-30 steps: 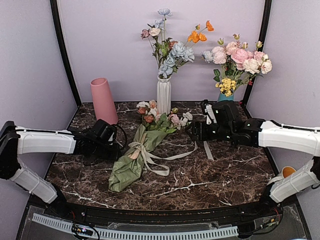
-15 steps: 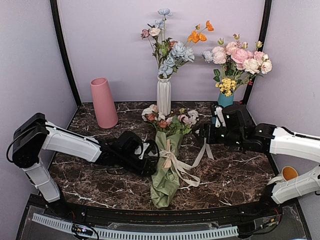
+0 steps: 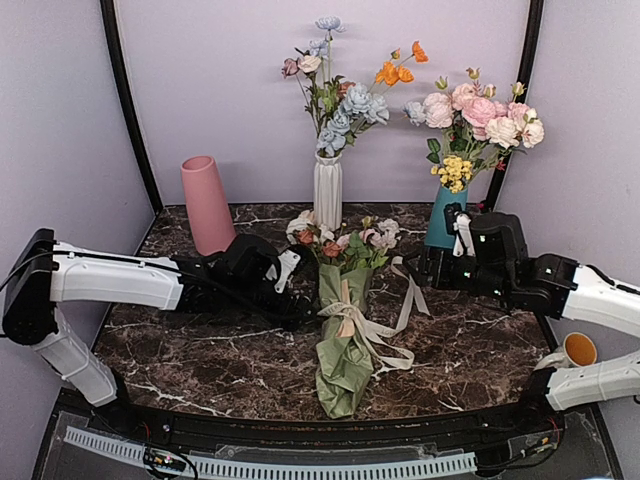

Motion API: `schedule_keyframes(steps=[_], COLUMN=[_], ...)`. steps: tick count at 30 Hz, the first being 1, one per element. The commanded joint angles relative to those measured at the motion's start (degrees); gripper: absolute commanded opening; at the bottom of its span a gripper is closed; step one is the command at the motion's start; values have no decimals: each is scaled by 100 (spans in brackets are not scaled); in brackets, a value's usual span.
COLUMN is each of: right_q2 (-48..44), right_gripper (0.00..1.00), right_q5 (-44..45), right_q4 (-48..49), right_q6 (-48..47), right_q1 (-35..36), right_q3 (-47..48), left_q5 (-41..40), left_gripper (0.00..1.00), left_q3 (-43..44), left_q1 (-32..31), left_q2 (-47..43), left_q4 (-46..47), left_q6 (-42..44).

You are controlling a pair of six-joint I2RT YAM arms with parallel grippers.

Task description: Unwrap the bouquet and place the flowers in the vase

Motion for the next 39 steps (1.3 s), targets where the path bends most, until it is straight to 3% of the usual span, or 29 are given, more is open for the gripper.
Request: schedule_keyframes(steps=[1,6,10,17,25,35,39], right_q2=[76,227,188,106,120,138,171], right_gripper=[85,85,85,86,86,86,86], right_q5=[-27,-203,-212,-307,-293,-354,-386], right_q4=[281,367,414,531,554,604,620], right_q6=[23,5,19,66,66,73,81], right_q1=[26,26,23,25,26,27,23], right_q3=[-130,-204,-279,-436,-484,-454,-420], left_q5=[287,1291,1589,1930,2344,2412,2291], left_gripper=[71,60,46,42,39,24,12], left_q3=[257,576,1090,1655,1673,1550,1559], left_q1=[92,346,498,614,614,614,614], left_q2=[233,609,1237,2030,2132,2143,2149], left_q4=[-71,408,307,167,187,234,316], left_q6=[1356,1875,2051,2140,2219,2216,2203])
